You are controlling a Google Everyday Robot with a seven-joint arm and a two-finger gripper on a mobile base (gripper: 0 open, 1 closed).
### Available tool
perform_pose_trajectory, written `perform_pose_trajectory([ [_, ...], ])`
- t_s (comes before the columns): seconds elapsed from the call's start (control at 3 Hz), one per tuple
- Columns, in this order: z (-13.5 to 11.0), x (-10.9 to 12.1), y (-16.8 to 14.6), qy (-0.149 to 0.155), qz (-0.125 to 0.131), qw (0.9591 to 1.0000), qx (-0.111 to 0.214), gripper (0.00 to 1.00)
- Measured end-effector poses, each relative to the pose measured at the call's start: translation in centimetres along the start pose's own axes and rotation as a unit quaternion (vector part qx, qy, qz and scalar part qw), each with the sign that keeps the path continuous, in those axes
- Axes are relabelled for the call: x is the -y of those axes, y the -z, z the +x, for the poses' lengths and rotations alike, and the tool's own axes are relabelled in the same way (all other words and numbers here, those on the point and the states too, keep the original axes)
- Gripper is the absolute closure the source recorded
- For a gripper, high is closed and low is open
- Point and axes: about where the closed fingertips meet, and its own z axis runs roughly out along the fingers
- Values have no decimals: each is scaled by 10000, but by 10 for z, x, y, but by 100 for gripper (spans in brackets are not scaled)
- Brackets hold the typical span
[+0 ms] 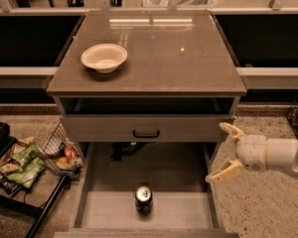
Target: Pick pepsi can from middle drawer and place on counter
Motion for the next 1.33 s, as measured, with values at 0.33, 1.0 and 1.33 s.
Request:
perform_pose_trajectory([
  [0.33, 26, -28, -76, 207, -319, 9981, 488, 0],
  [1.0, 75, -69, -183, 268, -939, 9931, 646, 0],
  [1.33, 101, -103, -217, 188, -1293, 9897, 578, 0],
])
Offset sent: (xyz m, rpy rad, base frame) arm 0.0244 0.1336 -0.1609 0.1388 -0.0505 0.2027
